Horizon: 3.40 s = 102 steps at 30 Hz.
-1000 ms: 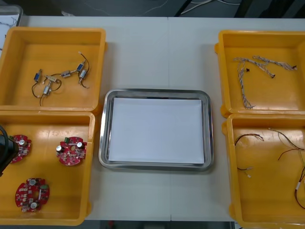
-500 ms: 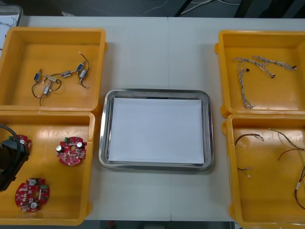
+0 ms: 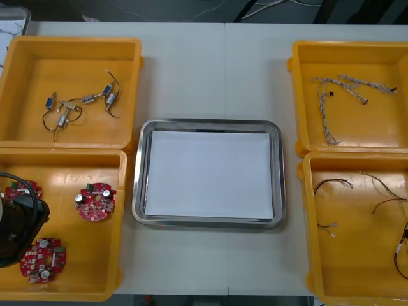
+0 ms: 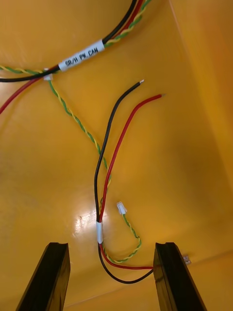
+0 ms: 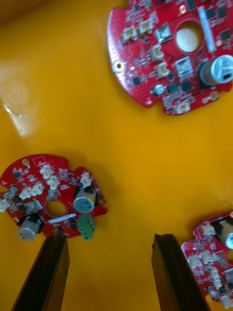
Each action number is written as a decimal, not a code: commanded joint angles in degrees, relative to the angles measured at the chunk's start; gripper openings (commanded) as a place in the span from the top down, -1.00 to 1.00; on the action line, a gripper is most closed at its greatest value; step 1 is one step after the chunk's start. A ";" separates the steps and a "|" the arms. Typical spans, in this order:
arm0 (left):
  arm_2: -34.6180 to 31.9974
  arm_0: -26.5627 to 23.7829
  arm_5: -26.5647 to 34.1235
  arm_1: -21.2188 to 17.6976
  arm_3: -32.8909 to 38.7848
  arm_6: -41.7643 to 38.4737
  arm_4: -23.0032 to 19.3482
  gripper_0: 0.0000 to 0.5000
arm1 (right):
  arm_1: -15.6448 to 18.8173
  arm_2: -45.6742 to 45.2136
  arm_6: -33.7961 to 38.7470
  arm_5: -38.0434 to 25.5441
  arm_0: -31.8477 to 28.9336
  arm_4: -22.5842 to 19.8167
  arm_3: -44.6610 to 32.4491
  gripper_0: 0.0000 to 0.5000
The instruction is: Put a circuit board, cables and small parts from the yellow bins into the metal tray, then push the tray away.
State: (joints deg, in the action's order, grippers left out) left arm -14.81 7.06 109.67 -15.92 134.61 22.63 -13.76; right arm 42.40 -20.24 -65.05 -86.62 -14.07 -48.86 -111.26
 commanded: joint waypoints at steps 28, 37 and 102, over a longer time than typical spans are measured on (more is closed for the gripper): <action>7.34 3.84 -2.09 3.70 -1.81 -0.30 8.58 -1.00 | -4.70 5.38 4.58 5.85 -2.98 7.37 -1.77 -1.00; 8.66 3.58 -3.06 3.70 -2.07 -0.92 8.49 -1.00 | -5.14 6.96 5.29 7.08 -2.98 8.60 -1.77 -1.00; 11.65 3.05 -9.91 3.61 -8.31 -2.41 10.77 1.00 | -5.49 0.37 2.82 -2.41 1.50 11.07 -10.99 1.00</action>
State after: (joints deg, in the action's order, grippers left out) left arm -4.14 10.17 100.22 -13.42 125.73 22.57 -3.84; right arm 35.30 -17.78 -61.88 -88.08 -13.78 -37.84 -119.12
